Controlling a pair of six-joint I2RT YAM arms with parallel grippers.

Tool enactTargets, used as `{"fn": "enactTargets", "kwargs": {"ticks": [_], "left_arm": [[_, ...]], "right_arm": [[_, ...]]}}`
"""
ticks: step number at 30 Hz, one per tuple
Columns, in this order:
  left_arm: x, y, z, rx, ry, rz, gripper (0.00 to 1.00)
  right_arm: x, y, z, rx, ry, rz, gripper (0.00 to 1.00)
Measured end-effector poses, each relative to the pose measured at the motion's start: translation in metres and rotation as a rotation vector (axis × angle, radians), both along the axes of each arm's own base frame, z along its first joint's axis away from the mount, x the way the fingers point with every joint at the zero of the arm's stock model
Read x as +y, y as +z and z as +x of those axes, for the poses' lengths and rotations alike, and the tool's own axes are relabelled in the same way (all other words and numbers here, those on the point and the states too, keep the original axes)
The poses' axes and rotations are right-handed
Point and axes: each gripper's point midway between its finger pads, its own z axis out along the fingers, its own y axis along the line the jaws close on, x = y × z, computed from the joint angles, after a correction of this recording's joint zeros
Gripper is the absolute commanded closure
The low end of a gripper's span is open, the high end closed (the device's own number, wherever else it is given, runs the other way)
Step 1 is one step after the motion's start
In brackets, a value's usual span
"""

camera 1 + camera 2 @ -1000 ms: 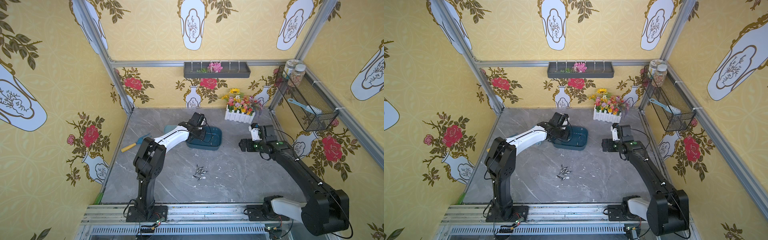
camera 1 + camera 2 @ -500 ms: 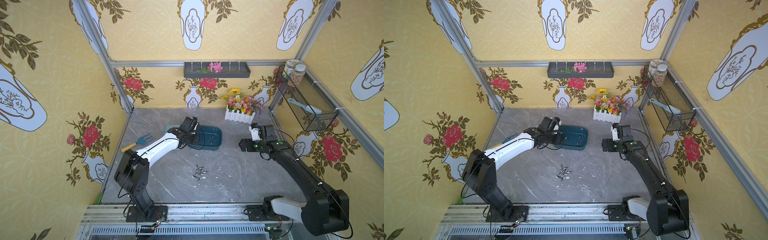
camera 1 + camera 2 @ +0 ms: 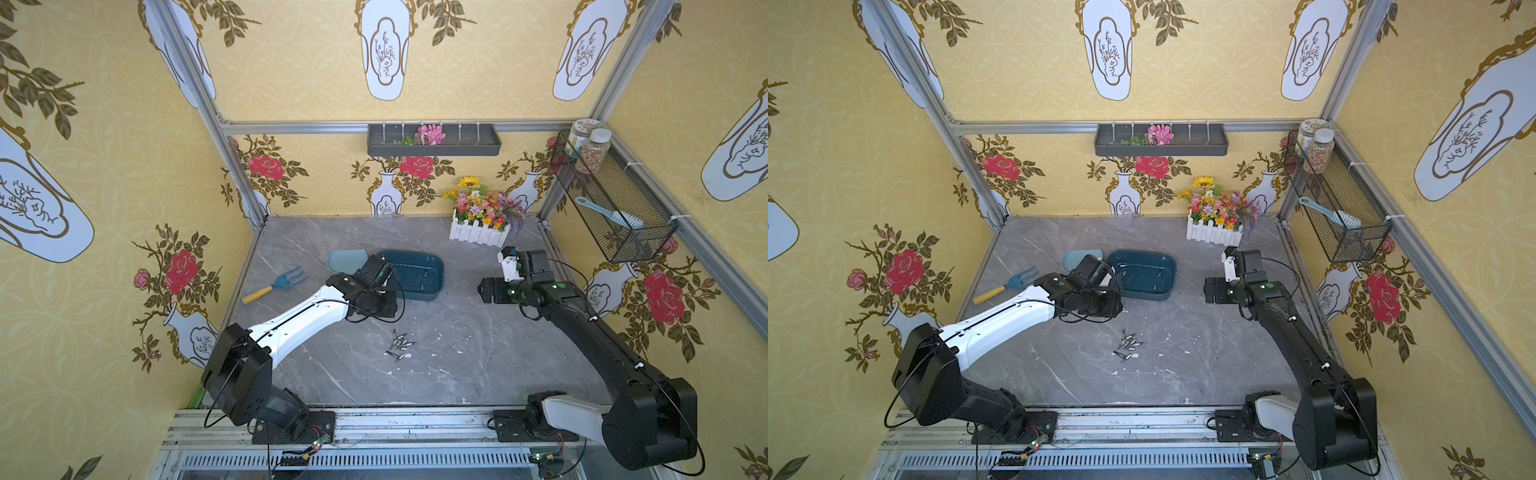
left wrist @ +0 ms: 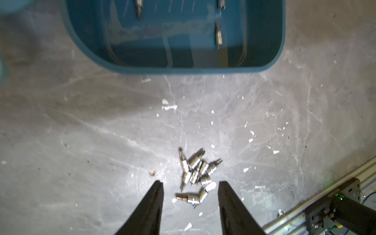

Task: Put the bit on the desktop into the storage box
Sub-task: Pick up the screwdriver bit from the center of the board.

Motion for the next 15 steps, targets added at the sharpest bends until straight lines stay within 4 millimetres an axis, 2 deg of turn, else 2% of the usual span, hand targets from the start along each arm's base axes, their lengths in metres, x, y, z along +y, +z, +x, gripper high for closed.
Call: {"fn": "enactTargets", "kwargs": {"ticks": [6, 15], "left_arm": [[0.004, -0.026, -0.026, 0.132, 0.024, 0.044, 0.5], [-0.008, -0.046, -0.026, 0.222, 0.012, 0.063, 0.54]], "right_arm": [[0.0, 0.0, 0.0, 0.0, 0.0, 0.0, 0.03], [0.0, 0.0, 0.0, 0.0, 0.0, 0.0, 0.03]]}}
